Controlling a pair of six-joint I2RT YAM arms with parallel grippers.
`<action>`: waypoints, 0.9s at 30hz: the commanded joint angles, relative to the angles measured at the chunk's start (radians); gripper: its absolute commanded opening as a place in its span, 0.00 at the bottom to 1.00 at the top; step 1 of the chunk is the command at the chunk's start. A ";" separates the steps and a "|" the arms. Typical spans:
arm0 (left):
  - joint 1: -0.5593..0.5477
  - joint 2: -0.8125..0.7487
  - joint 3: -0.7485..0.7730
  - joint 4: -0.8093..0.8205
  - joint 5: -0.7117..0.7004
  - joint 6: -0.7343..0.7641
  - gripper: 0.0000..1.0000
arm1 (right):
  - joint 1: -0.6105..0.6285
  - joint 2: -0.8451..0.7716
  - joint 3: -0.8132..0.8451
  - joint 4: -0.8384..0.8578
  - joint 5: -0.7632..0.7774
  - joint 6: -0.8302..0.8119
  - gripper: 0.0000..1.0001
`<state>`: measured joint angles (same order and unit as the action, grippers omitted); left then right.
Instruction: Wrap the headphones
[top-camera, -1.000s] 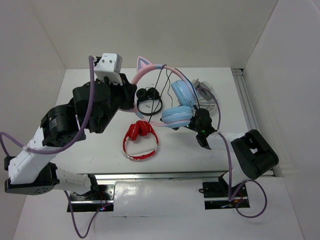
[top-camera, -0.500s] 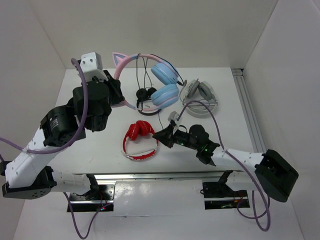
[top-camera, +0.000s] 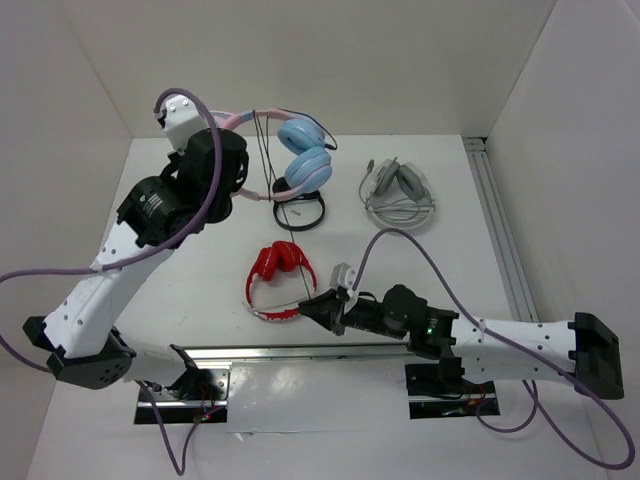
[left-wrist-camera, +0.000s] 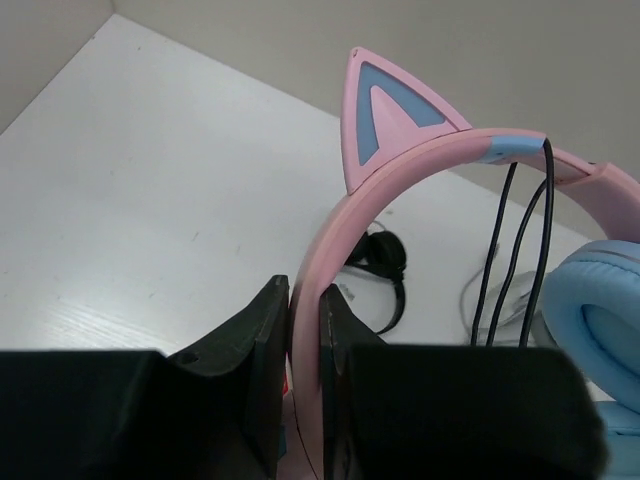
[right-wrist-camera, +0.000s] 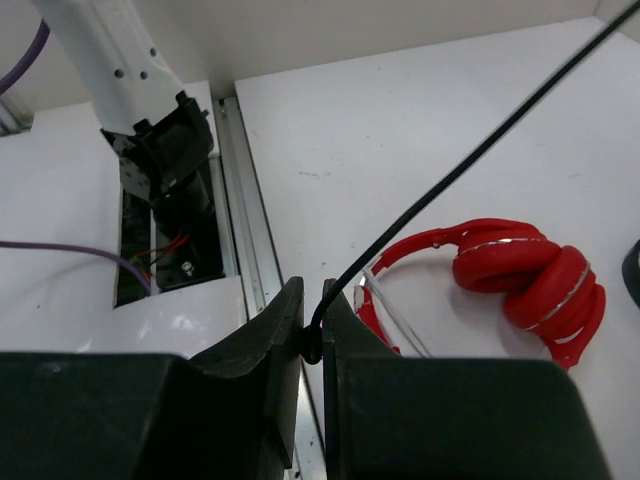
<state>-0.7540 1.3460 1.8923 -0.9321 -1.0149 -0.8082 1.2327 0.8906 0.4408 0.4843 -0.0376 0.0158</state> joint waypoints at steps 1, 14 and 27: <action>0.068 0.011 0.031 0.101 0.013 -0.098 0.00 | 0.080 0.028 0.067 -0.145 0.039 -0.040 0.00; 0.110 -0.070 -0.376 0.378 0.075 0.010 0.00 | 0.093 0.114 0.314 -0.391 0.041 -0.164 0.00; -0.022 -0.185 -0.671 0.844 0.151 0.527 0.00 | 0.062 0.165 0.523 -0.635 0.082 -0.312 0.00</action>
<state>-0.7437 1.2095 1.2469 -0.3428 -0.8757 -0.4328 1.2987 1.0519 0.9073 -0.0757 0.0341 -0.2390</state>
